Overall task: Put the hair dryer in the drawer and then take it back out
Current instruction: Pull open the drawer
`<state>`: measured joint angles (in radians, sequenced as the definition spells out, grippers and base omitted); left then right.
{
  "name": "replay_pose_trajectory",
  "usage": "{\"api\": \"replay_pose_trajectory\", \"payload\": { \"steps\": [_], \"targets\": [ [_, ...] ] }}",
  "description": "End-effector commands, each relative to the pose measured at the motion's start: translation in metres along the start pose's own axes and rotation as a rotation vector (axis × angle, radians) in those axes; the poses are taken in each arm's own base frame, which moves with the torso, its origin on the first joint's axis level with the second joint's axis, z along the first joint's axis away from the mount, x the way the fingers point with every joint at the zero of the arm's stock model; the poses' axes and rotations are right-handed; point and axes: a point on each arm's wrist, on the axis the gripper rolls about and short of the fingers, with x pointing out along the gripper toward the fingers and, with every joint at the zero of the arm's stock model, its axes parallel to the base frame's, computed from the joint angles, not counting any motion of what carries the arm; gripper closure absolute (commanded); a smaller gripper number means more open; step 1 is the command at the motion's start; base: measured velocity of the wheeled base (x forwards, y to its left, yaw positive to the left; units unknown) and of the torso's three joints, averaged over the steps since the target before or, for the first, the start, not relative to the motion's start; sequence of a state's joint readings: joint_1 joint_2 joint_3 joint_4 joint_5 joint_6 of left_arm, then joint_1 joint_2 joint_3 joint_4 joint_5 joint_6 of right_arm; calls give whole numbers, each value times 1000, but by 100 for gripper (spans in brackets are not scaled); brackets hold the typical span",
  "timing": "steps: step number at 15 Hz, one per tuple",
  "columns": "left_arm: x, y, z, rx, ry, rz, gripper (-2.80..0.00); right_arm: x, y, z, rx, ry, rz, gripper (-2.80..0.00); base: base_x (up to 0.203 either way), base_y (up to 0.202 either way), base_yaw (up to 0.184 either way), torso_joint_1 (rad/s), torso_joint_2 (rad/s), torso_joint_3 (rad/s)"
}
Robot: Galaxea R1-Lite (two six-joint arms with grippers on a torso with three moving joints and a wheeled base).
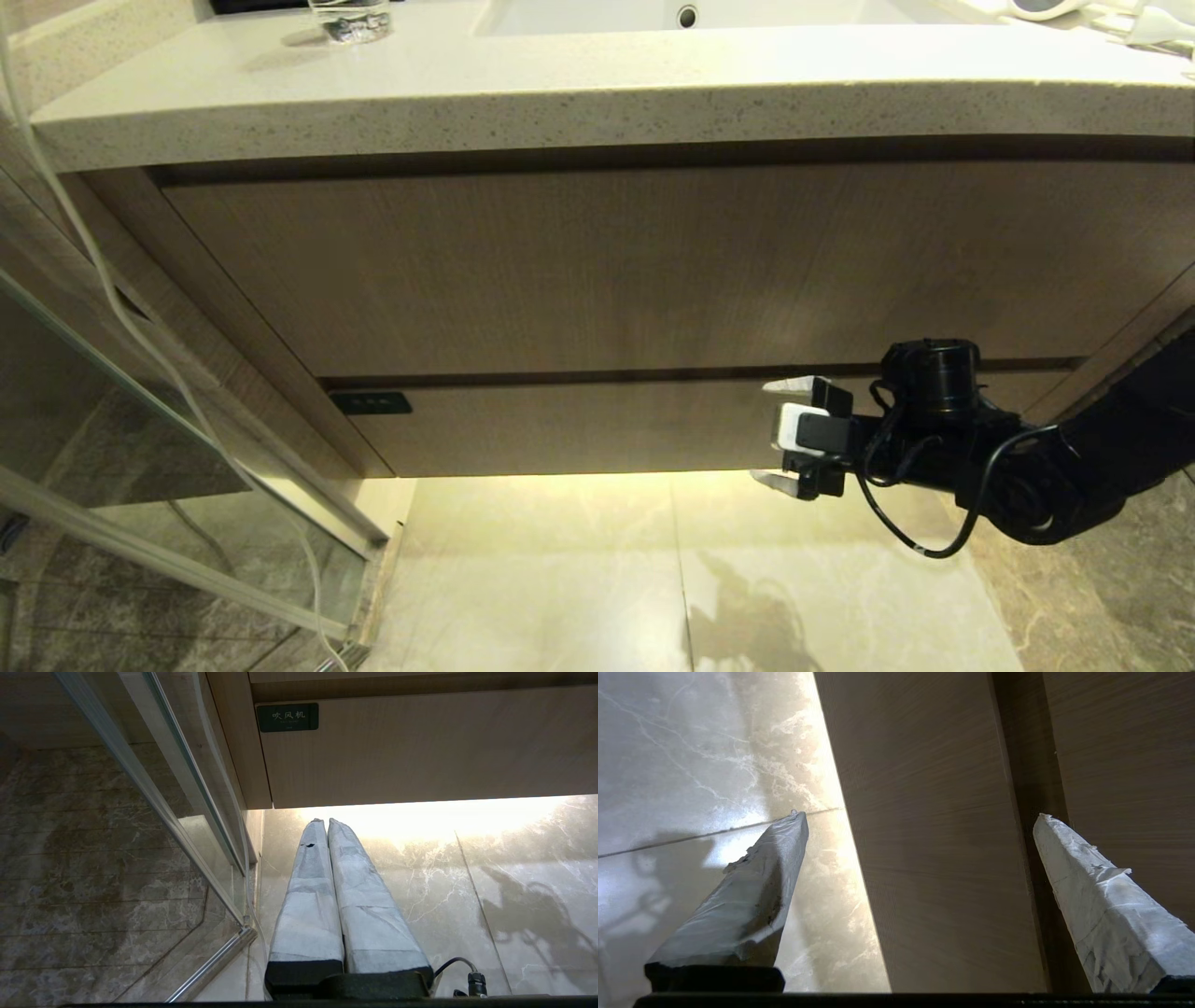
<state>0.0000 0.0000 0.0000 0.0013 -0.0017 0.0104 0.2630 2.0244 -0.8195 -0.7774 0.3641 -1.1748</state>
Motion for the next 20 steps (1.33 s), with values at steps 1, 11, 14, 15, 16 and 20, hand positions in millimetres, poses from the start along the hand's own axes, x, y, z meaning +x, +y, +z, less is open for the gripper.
{"api": "replay_pose_trajectory", "payload": {
  "steps": [1, 11, 14, 15, 16, 20],
  "targets": [
    [0, 0, 0, 0, 0, 0, 0, 10, -2, -6, -12, 2, -4, -280, 0, 0, 0, 0, 0, 0],
    [0, 0, 0, 0, 0, 0, 0, 33, -12, -25, -42, 22, -33, -280, 0, 0, 0, 0, 0, 0],
    [0, 0, 0, 0, 0, 0, 0, 38, -10, -31, -37, 32, -29, -280, 0, 0, 0, 0, 0, 0],
    [0, 0, 0, 0, 0, 0, 0, 40, -10, -32, -37, 32, -30, -280, 0, 0, 0, 0, 0, 0],
    [0, 0, 0, 0, 0, 0, 0, 41, -11, -32, -38, 31, -32, -280, 0, 0, 0, 0, 0, 0],
    [0, 0, 0, 0, 0, 0, 0, 46, -14, -36, -48, 26, -57, -280, 0, 0, 0, 0, 0, 0]
  ]
}}
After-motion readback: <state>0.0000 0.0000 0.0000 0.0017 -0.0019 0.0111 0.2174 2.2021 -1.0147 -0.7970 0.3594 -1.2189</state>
